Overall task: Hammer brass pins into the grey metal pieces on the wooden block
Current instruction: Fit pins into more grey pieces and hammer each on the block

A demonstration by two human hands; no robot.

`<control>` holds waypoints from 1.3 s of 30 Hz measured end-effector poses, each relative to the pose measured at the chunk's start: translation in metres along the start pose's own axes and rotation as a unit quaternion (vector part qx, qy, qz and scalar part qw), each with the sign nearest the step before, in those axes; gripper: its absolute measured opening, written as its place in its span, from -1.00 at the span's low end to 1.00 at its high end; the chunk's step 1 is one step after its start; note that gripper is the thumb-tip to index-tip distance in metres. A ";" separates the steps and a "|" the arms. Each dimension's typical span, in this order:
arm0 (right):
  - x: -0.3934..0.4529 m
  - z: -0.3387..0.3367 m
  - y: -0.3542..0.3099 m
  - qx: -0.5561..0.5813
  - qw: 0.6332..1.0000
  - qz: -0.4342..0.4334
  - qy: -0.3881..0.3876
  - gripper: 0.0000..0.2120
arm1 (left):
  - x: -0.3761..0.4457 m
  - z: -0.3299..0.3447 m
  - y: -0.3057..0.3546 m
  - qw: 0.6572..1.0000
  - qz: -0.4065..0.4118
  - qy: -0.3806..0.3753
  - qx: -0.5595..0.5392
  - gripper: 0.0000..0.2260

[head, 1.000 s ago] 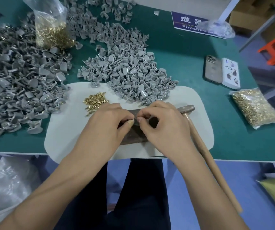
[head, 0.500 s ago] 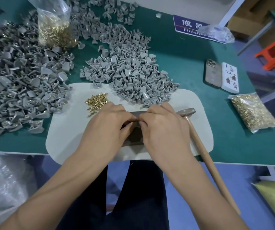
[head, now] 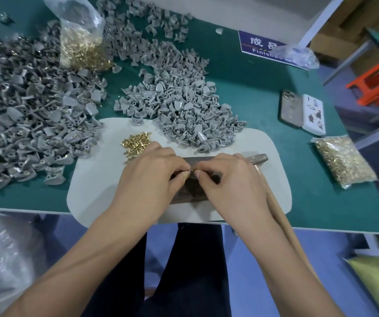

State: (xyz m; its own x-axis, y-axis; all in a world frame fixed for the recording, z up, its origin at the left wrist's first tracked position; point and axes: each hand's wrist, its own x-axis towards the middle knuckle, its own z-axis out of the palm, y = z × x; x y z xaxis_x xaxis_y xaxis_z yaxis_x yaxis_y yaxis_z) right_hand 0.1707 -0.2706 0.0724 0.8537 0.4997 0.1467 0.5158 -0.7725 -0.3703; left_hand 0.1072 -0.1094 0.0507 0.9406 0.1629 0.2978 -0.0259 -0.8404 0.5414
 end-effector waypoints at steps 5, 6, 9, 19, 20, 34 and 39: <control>-0.001 -0.007 0.022 0.209 0.977 0.039 0.000 -0.91 | 0.004 -0.002 0.001 1.000 0.012 -0.022 0.012 -0.97; -0.003 -0.012 0.032 0.249 0.965 0.070 0.043 -0.89 | 0.006 -0.003 0.001 1.000 0.013 -0.024 0.015 -0.96; -0.017 -0.017 0.070 0.148 0.963 0.170 0.147 -0.84 | 0.007 -0.003 0.001 0.999 0.013 -0.029 0.026 -0.97; -0.046 -0.023 0.107 -0.013 0.967 0.255 0.011 -0.80 | 0.005 -0.002 0.000 0.999 0.006 -0.019 0.027 -0.96; -0.046 -0.028 0.105 0.035 0.972 0.229 0.028 -0.78 | 0.005 -0.002 0.000 0.999 0.004 -0.018 0.027 -0.96; -0.053 -0.035 0.026 0.024 0.999 0.036 0.009 -0.81 | 0.004 0.000 -0.002 0.999 0.017 -0.005 0.045 -0.96; -0.050 -0.027 0.014 0.022 0.999 0.020 0.014 -0.71 | 0.004 0.000 -0.004 0.998 0.029 -0.010 0.057 -0.91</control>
State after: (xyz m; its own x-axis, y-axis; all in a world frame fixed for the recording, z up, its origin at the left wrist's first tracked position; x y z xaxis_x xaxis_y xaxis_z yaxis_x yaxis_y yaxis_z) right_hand 0.1371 -0.3171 0.0842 0.8754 0.4577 0.1556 0.4783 -0.7729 -0.4170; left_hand 0.1114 -0.1051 0.0501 0.9455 0.1026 0.3089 -0.0426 -0.9019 0.4298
